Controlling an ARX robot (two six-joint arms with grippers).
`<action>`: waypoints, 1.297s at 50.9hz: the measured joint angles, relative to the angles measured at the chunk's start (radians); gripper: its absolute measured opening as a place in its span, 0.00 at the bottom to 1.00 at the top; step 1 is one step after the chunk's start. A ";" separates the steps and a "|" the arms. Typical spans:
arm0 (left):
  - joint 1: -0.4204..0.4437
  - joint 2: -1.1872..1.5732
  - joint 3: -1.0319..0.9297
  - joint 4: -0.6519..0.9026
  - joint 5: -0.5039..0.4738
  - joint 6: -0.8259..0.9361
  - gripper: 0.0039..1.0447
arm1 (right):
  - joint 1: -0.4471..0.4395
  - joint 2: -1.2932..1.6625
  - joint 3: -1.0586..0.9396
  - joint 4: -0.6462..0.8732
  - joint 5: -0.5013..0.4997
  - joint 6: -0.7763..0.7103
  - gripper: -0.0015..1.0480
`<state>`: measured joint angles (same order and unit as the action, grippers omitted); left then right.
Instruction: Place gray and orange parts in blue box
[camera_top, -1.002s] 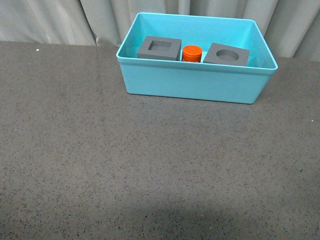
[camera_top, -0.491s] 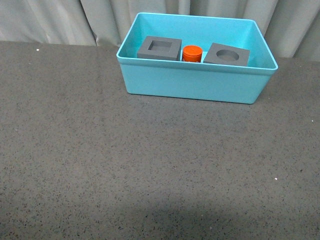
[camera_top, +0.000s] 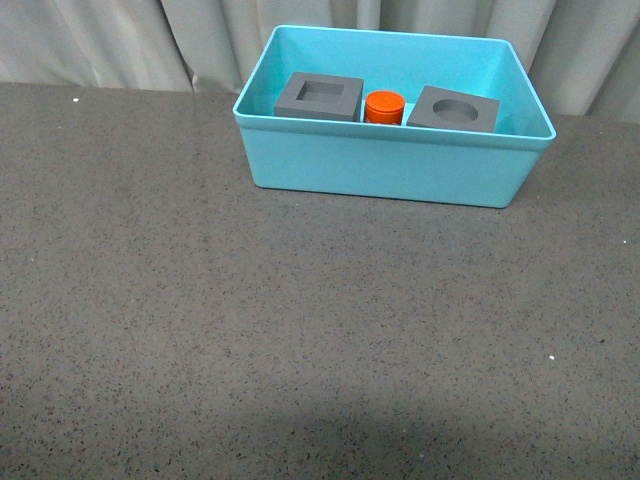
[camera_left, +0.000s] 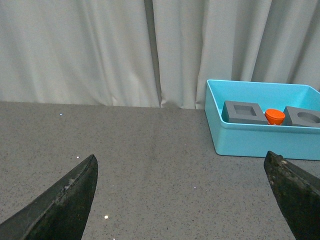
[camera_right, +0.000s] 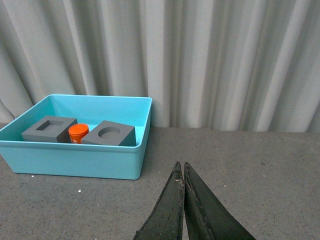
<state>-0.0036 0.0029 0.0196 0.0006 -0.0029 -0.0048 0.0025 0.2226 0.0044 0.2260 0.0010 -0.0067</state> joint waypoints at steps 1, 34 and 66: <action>0.000 0.000 0.000 0.000 0.000 0.000 0.94 | 0.000 -0.008 0.000 -0.008 0.000 0.000 0.01; 0.000 0.000 0.000 0.000 0.000 0.000 0.94 | 0.000 -0.218 0.001 -0.224 -0.003 0.000 0.43; 0.000 0.000 0.000 0.000 0.000 0.000 0.94 | 0.000 -0.218 0.001 -0.224 -0.003 0.002 0.91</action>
<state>-0.0036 0.0029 0.0196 0.0006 -0.0025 -0.0048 0.0025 0.0044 0.0051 0.0017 -0.0017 -0.0051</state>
